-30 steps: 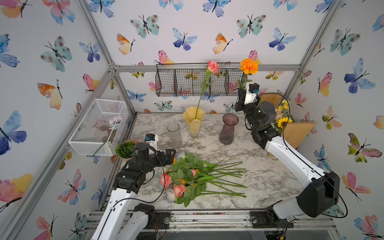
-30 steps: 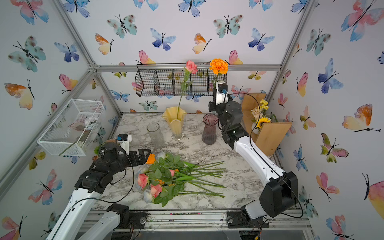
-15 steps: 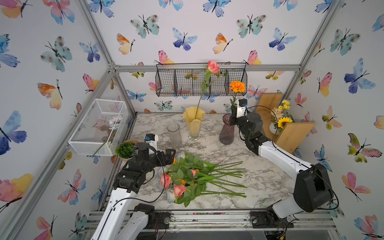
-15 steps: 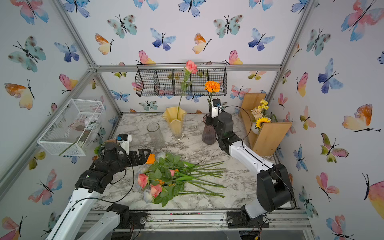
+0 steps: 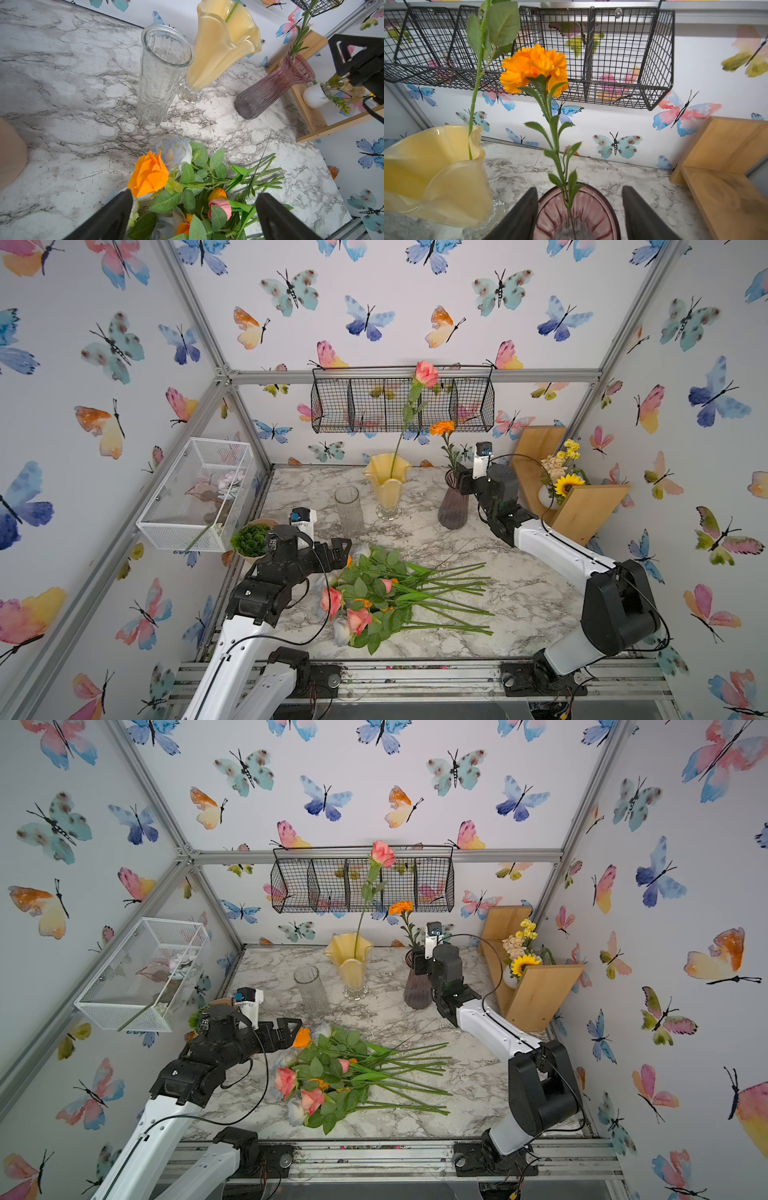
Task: Arrange the flowers in different vases according to their colors
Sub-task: Insert the flower into the vase.
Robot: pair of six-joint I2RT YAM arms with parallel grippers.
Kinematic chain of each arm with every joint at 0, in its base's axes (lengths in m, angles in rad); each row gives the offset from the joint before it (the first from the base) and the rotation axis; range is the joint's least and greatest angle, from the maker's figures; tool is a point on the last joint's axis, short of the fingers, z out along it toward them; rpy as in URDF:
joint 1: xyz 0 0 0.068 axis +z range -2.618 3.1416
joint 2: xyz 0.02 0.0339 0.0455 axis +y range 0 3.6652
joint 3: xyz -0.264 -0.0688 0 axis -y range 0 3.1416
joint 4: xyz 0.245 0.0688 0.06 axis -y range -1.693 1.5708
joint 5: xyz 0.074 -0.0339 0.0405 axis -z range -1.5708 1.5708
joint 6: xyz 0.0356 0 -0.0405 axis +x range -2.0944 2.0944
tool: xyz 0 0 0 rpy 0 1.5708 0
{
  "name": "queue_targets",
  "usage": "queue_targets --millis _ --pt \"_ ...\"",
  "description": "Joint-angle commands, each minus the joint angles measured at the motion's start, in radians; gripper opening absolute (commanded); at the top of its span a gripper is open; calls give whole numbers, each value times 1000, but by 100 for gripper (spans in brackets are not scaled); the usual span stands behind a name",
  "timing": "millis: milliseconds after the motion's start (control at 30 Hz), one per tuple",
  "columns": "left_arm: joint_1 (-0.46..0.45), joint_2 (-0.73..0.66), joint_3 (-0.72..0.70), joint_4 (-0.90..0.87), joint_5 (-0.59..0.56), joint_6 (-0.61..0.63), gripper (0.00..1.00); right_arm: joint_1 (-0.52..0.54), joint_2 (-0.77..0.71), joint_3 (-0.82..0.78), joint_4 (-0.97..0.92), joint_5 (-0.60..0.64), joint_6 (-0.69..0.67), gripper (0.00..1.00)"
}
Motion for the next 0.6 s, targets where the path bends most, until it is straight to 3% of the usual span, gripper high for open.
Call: queue_targets --millis 0,100,267,367,433,567 --pt "-6 -10 -1 14 27 7 99 -3 -90 50 -99 -32 41 73" --pt "-6 -13 -1 14 26 6 99 -3 -152 62 -189 -124 65 73" --pt "-6 -17 -1 14 23 6 99 -1 -219 97 -407 -479 100 67" --pt "-6 -19 -2 14 23 6 99 12 -227 91 -535 -619 154 62" --pt "-6 -19 -3 14 21 6 99 65 -234 59 -593 -655 161 61" --pt "-6 -19 -2 14 16 4 99 205 -205 40 -714 -580 103 60"
